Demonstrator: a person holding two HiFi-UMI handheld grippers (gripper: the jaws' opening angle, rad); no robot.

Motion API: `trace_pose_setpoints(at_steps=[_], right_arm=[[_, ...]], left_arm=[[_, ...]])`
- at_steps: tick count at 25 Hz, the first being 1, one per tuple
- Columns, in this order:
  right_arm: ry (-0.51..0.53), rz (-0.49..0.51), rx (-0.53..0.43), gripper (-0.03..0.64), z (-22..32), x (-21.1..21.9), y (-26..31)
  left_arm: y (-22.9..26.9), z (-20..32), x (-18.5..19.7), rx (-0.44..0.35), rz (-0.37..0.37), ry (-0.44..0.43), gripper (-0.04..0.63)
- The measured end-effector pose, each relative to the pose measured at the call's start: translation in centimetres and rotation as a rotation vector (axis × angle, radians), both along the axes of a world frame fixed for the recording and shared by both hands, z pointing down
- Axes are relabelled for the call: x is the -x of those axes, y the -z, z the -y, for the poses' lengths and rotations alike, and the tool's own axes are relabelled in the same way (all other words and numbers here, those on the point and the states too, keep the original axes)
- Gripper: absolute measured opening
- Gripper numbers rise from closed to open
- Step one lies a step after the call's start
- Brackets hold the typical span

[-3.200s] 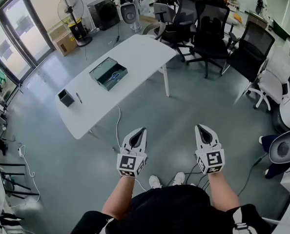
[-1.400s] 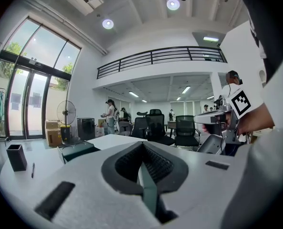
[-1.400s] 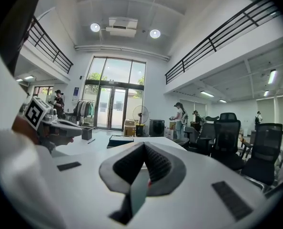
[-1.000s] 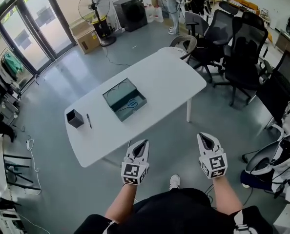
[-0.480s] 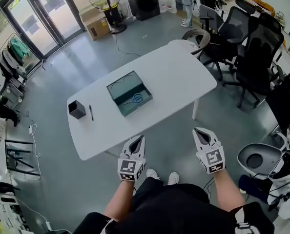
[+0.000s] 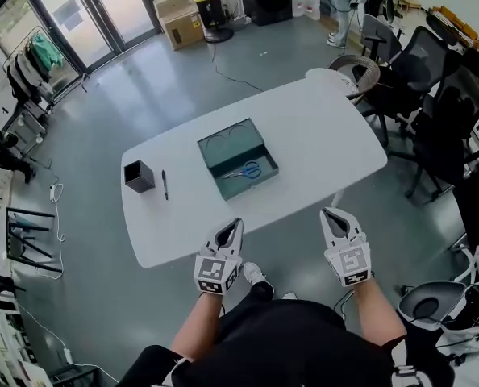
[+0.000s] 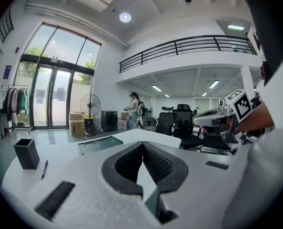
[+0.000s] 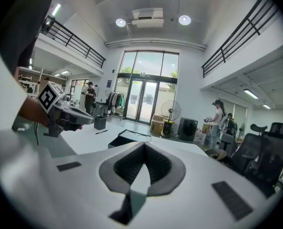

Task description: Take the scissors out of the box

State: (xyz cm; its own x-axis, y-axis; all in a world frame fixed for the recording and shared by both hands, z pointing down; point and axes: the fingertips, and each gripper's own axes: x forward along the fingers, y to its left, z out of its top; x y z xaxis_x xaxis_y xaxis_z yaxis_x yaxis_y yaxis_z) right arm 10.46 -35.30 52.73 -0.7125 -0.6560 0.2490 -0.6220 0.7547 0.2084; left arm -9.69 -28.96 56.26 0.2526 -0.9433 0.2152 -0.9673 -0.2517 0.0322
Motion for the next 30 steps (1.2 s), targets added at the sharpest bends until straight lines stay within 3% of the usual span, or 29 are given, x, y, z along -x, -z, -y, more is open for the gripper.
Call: trace_pose_setpoints(at_steps=[11, 19, 24, 30], right_arm=[[0.116, -0.059, 0.010, 0.006, 6.9, 12.2, -1.7], [0.208, -0.118, 0.041, 0.008, 8.5, 17.9, -3.4], [0.335, -0.215, 0.074, 0.067, 9.9, 20.5, -5.8], [0.525, -0.405, 0.080, 0.124, 12.6, 23.5, -9.3]], left_arm=[[-0.8, 6.0, 9.6, 0.004, -0.021, 0.068, 0.009], [-0.7, 7.1, 12.6, -0.003, -0.009, 0.073, 0.009], [-0.6, 8.1, 13.4, 0.005, 0.007, 0.095, 0.009], [-2.5, 9.2, 14.9, 0.042, 0.012, 0.155, 0.009]])
